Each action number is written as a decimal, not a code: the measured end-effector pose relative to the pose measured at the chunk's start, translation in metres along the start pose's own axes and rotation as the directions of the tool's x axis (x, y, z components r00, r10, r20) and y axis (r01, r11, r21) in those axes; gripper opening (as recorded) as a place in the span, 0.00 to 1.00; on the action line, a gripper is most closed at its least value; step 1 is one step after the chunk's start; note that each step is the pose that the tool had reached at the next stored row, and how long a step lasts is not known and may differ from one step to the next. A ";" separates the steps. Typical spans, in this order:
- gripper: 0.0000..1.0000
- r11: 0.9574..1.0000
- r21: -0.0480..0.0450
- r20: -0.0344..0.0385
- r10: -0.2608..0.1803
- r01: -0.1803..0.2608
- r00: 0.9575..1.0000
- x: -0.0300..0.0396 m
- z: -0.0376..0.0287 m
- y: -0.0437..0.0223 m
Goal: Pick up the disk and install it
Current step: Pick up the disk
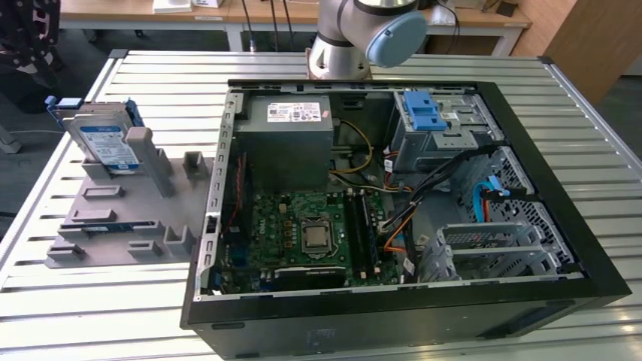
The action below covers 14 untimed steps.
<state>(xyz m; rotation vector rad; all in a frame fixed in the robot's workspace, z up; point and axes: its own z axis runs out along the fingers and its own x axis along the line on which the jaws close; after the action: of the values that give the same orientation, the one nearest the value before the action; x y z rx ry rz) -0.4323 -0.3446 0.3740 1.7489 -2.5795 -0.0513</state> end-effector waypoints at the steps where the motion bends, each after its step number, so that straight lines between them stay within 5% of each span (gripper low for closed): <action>1: 0.11 1.000 0.000 0.000 -0.004 0.004 1.000 0.0000 0.0000 0.0000; 14: 0.11 0.998 0.001 -0.003 -0.070 0.070 0.998 0.0000 0.0000 0.0000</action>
<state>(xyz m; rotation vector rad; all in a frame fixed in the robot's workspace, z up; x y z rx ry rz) -0.4323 -0.3446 0.3740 1.8379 -2.5161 -0.0494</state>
